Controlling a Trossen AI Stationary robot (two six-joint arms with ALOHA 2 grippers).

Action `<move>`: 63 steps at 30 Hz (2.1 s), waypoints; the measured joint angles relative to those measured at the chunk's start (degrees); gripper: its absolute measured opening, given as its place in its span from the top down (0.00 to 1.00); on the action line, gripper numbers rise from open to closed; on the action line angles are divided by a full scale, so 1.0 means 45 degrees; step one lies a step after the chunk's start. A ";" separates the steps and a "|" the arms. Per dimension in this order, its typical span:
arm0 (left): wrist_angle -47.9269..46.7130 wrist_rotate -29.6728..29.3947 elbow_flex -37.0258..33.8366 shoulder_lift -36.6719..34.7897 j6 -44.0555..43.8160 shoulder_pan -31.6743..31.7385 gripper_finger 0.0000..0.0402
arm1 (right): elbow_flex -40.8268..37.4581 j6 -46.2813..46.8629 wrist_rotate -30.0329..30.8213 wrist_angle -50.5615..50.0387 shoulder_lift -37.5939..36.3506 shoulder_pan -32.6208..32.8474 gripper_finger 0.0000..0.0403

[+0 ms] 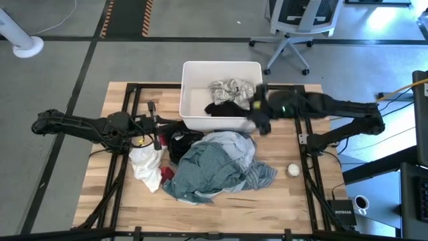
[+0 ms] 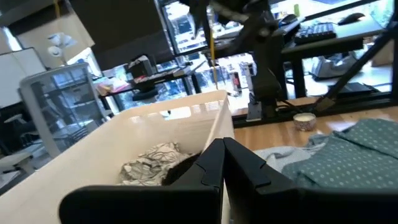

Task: Sort clothes
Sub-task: Put the black boxer into the white bin

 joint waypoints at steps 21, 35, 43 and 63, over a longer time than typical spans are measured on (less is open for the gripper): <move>-0.1409 0.0074 0.0000 0.0394 -0.1531 0.0024 1.00 | -0.6629 0.5337 0.2034 0.3177 0.0419 0.6131 0.25; -0.4354 -0.0026 0.0005 0.0475 -0.7257 0.0325 0.76 | -0.6806 0.5557 0.2212 0.3516 0.0437 0.6104 0.25; -0.6866 0.0042 0.0000 0.0896 -0.8251 0.0359 0.48 | -0.6810 0.5232 0.2559 0.3553 0.0437 0.6099 0.25; -0.6494 -0.1787 -0.0607 0.4234 -0.7851 0.0359 0.44 | -0.6806 0.5140 0.3133 0.3506 0.0432 0.6099 0.25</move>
